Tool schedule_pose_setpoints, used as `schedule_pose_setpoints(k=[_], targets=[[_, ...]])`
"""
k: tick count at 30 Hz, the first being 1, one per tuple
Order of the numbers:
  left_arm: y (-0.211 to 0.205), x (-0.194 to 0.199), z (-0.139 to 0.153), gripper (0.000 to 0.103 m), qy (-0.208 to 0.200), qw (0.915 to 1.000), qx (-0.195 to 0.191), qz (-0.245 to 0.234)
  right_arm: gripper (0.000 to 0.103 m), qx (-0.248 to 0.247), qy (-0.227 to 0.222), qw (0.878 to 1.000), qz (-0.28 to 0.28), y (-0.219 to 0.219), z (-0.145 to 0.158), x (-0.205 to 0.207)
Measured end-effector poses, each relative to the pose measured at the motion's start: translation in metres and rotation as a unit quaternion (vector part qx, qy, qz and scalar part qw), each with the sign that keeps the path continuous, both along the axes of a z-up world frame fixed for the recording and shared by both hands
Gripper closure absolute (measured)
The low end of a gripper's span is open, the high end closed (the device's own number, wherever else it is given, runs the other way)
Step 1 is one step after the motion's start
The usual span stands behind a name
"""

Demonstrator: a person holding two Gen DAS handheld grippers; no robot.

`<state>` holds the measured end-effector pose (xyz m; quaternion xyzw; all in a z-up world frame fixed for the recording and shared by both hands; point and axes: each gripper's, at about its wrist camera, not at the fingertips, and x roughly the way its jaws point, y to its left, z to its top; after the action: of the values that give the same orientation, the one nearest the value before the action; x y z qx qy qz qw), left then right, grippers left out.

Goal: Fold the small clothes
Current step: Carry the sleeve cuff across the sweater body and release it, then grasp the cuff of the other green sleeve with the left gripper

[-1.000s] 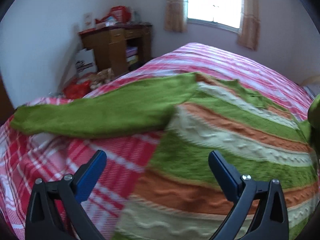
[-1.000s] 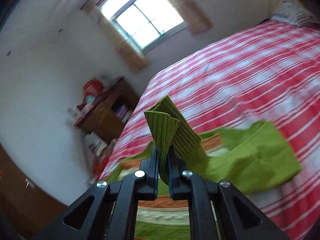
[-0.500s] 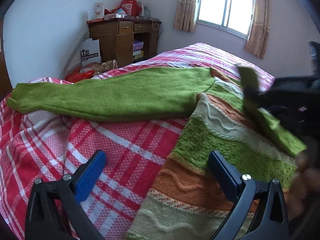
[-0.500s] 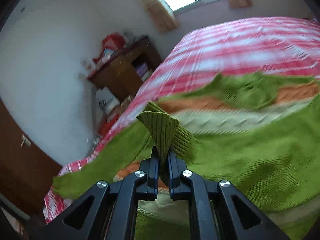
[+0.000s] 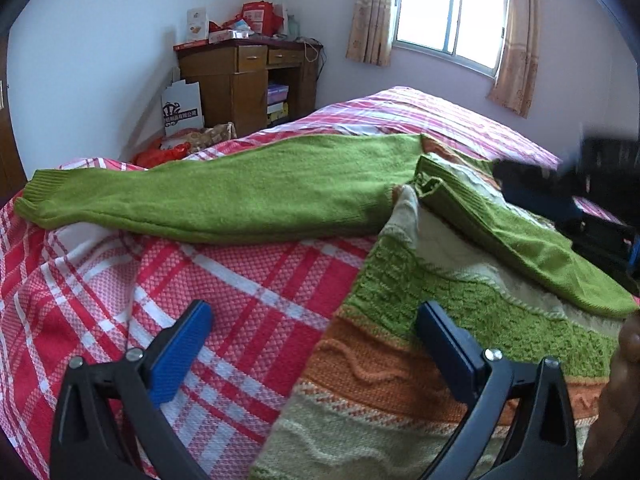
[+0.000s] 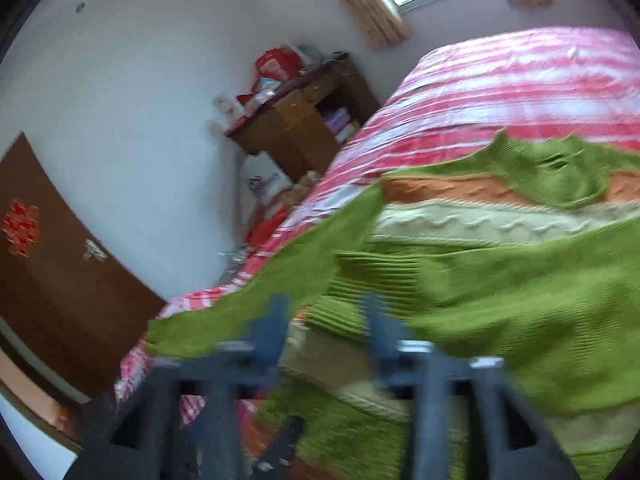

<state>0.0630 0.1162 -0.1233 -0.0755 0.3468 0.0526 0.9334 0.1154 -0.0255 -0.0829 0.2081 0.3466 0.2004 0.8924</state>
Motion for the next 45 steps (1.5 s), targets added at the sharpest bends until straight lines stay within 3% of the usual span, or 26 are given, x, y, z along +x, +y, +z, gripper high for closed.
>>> schedule_pose_setpoints(k=[3,6,9,13,16,18,22,26,29,33,40,42,45], targets=[[-0.001,0.0,0.0,0.0,-0.001,1.0,0.001,0.001,0.09,-0.018,0.022,0.999,-0.015,-0.002,-0.012,0.003],[-0.002,0.001,-0.001,0.0,0.003,1.0,0.007,0.002,0.089,0.0,0.07,0.997,0.012,0.011,-0.041,0.015],[-0.004,0.001,-0.001,0.0,0.003,1.0,0.008,0.002,0.089,-0.012,0.05,0.999,0.016,0.022,-0.045,0.02],[-0.004,0.001,-0.002,0.0,0.0,1.0,0.003,0.002,0.089,-0.013,0.051,0.999,0.014,0.008,-0.025,0.014],[-0.003,0.001,-0.002,0.0,0.001,1.0,0.006,0.002,0.089,-0.037,-0.01,0.999,-0.034,-0.031,0.007,-0.012],[-0.004,0.001,-0.003,0.0,0.001,1.0,0.006,0.002,0.089,-0.07,-0.022,0.994,-0.077,-0.059,0.02,-0.025],[-0.004,0.001,-0.002,0.0,0.001,1.0,0.006,0.003,0.09,-0.146,0.005,0.975,-0.169,-0.136,0.024,-0.051],[-0.004,0.001,-0.002,0.0,0.001,1.0,0.007,0.003,0.09,-0.213,0.033,0.953,-0.214,-0.188,0.006,-0.078],[-0.004,0.001,-0.002,0.0,0.002,1.0,0.008,0.003,0.089,-0.181,0.076,0.954,-0.228,-0.219,-0.026,-0.092],[-0.005,0.001,-0.003,0.0,0.006,0.9999,0.01,0.005,0.089,-0.142,0.059,0.96,-0.233,-0.231,-0.029,-0.095],[0.006,0.007,0.006,0.0,0.052,0.9985,-0.008,0.012,0.089,-0.143,0.05,0.96,-0.234,-0.221,-0.028,-0.097],[0.024,0.002,0.019,0.002,0.045,0.9978,-0.037,0.032,0.089,-0.132,0.048,0.962,-0.233,-0.225,-0.028,-0.098],[0.078,-0.014,0.054,0.001,-0.009,0.991,-0.054,0.122,0.089,-0.11,0.045,0.966,-0.232,-0.23,-0.029,-0.102]])
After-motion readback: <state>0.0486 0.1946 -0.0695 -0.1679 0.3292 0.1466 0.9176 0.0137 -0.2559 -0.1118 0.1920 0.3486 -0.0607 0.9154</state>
